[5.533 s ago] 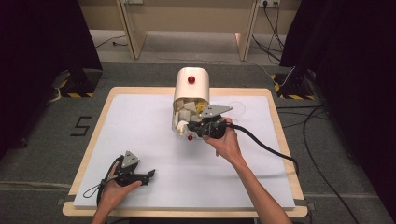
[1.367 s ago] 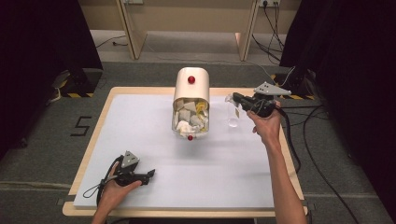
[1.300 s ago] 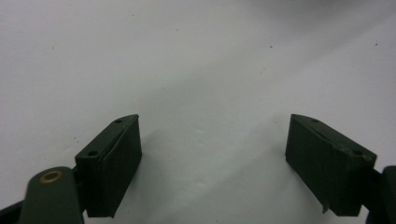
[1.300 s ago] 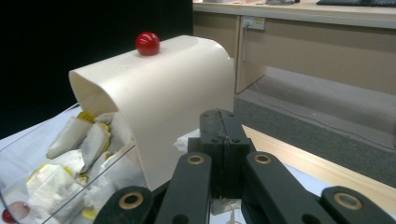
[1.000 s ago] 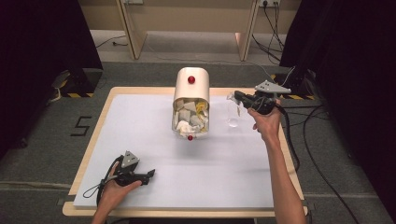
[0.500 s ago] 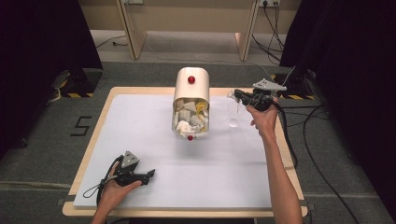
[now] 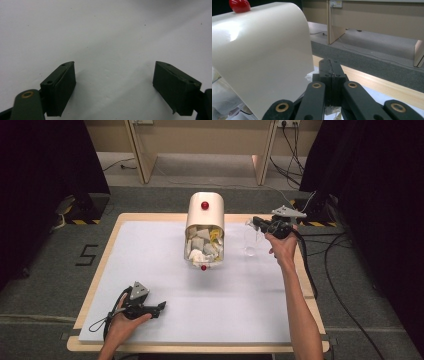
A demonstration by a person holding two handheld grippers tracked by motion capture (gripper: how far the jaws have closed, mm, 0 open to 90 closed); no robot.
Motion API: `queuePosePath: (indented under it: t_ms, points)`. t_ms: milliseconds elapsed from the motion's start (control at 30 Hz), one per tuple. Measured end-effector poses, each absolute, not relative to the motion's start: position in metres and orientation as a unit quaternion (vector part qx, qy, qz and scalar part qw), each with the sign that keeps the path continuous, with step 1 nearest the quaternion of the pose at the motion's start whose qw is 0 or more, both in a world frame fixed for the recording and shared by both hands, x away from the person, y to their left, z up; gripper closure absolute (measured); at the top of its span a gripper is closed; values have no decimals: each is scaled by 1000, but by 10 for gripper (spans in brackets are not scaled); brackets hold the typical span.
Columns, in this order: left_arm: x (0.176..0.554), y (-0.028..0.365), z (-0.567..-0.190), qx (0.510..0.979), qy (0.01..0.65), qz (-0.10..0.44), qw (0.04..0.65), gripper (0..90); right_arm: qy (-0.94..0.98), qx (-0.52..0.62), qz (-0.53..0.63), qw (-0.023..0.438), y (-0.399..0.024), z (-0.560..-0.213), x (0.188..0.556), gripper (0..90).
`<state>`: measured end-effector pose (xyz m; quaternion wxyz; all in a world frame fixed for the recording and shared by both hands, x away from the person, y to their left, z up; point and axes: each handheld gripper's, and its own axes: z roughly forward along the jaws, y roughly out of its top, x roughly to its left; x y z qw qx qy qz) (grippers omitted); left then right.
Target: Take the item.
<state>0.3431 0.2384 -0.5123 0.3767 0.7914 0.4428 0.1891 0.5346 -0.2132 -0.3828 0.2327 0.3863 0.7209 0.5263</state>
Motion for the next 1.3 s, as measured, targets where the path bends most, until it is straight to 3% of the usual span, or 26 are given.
queuePosePath:
  t_ms: [1300]
  points:
    - [343, 239, -512, 791, 442, 189, 378, 180, 747, 416, 478, 203, -212, -419, 545, 900]
